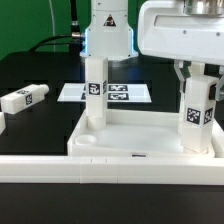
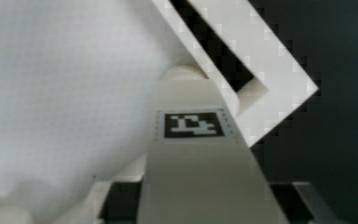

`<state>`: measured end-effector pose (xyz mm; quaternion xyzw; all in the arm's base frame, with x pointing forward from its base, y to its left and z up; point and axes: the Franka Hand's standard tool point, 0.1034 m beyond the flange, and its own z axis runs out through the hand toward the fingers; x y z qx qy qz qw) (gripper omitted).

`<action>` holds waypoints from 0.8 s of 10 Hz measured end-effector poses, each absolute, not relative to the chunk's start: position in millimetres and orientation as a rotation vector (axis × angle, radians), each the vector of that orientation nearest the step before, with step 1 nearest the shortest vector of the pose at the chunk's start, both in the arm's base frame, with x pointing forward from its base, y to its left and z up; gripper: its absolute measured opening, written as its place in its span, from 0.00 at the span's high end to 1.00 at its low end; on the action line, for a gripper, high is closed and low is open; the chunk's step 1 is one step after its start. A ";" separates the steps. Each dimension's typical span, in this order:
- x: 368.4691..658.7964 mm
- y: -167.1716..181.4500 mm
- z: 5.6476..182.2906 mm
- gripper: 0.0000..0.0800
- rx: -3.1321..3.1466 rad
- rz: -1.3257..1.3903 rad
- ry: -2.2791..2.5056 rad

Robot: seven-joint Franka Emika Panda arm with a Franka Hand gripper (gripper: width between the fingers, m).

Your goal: Assemble desk

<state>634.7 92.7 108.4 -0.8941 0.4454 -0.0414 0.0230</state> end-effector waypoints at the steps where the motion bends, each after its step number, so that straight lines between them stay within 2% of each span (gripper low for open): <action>1: 635.7 94.0 108.0 0.63 -2.686 -0.124 1.526; 5: 636.6 93.5 107.8 0.63 -2.440 -0.100 1.870; 8: 636.6 93.7 107.4 0.63 -2.391 -0.099 1.929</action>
Offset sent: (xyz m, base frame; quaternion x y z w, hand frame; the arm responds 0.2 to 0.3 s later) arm 0.0043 0.0000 -0.0093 0.0001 -0.0215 0.1675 0.9856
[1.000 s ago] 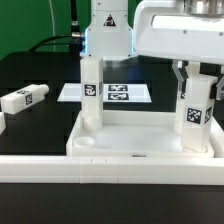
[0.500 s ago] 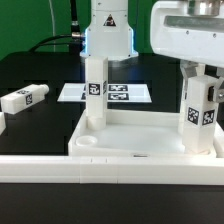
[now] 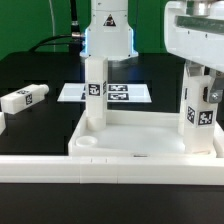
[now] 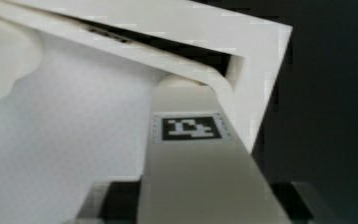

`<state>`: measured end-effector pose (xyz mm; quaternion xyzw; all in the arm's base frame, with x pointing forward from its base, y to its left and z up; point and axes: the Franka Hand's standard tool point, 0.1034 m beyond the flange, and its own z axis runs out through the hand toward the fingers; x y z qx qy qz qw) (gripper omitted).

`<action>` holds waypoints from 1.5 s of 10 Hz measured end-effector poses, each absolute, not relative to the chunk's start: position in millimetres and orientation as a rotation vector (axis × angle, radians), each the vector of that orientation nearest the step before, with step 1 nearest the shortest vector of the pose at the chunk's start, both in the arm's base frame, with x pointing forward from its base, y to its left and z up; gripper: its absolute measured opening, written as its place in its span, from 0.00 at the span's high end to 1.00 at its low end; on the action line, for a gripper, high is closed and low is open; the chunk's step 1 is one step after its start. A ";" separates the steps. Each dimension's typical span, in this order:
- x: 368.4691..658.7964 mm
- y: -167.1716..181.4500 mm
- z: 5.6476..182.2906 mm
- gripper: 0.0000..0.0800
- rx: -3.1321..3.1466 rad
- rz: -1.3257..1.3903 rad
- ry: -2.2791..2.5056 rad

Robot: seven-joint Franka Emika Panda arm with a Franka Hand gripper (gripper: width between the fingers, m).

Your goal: Assemble desk

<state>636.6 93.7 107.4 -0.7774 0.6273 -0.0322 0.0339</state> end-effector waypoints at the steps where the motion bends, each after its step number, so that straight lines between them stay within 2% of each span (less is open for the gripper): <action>1: 636.4 94.0 107.2 0.31 -2.427 -0.100 1.886; 2: 636.1 94.8 107.0 0.31 -2.461 -0.101 1.843; 3: 636.2 96.0 107.0 0.21 -2.540 -0.106 1.736; 5: 635.8 98.1 106.8 0.19 -2.694 -0.116 1.505; 10: 636.2 101.2 106.8 0.19 -2.995 -0.144 0.829; 15: 636.2 100.9 106.6 0.19 -3.100 -0.151 0.373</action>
Offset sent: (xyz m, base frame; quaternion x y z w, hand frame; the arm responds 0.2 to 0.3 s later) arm -0.0005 0.0058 0.0036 -0.0285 0.0116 -0.2800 0.9595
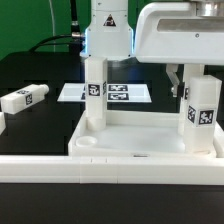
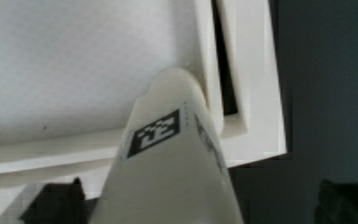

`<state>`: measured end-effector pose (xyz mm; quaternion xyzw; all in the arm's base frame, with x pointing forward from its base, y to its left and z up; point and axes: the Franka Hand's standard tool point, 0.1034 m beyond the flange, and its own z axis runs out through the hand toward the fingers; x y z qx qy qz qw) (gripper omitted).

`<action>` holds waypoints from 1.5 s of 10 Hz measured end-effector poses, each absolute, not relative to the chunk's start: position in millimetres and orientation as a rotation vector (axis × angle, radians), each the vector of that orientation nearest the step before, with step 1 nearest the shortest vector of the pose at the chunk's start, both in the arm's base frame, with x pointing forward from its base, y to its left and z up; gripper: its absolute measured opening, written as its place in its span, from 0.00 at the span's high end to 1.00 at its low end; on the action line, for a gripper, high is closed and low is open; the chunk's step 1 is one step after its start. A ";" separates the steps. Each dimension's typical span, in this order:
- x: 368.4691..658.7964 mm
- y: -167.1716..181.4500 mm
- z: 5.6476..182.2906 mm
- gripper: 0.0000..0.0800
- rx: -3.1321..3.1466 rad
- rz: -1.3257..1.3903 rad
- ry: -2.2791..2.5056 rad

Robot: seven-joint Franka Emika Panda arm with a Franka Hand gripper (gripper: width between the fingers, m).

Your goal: Assemble desk

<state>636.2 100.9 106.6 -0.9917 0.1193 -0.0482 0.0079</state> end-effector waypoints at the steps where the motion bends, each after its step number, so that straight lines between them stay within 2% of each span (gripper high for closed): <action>1: 636.3 99.9 106.6 0.19 -3.120 -0.152 0.251; 5: 636.7 96.3 106.6 0.19 -3.154 -0.154 -0.090; 8: 636.7 95.9 106.6 0.64 -3.155 -0.154 -0.088; 12: 636.7 95.8 106.6 0.64 -3.155 -0.153 -0.083; 15: 636.7 95.7 106.5 0.64 -3.145 -0.154 0.144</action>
Offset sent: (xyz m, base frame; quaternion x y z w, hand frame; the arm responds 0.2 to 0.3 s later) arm 0.0002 0.0026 0.0017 0.0030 -0.0013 -0.1896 0.9819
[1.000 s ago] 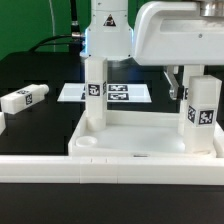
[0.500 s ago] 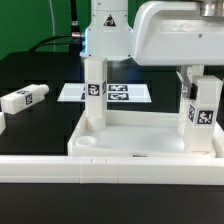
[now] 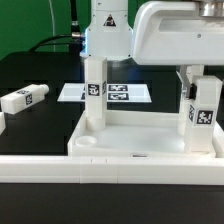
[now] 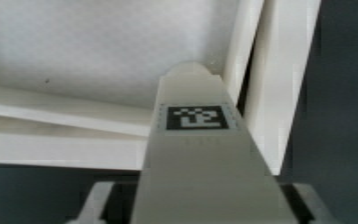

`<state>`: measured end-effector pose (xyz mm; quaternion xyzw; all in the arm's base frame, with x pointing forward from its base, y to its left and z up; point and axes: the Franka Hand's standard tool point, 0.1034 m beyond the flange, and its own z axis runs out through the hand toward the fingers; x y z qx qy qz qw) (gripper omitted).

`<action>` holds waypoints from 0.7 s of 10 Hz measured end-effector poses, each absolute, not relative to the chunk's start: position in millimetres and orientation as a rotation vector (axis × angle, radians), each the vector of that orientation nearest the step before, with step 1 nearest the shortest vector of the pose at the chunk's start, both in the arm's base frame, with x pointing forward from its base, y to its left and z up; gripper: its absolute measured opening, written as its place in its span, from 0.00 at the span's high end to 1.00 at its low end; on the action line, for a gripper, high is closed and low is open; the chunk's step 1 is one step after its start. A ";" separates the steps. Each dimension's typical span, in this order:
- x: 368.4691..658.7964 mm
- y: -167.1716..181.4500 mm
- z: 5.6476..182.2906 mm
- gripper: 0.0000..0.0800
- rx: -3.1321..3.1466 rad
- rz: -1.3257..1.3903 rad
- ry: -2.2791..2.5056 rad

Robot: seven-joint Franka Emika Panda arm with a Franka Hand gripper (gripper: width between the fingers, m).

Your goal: Assemble desk

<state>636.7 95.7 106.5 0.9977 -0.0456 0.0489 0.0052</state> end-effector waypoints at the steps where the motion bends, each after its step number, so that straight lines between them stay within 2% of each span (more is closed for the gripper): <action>1: 636.6 95.7 106.4 0.64 3.121 0.154 -0.243; 7: 637.0 95.3 104.8 0.64 3.007 0.167 -1.021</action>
Offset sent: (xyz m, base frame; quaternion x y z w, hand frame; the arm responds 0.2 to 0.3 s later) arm 0.0000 0.0000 0.0000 0.0000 0.0000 0.1938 0.9810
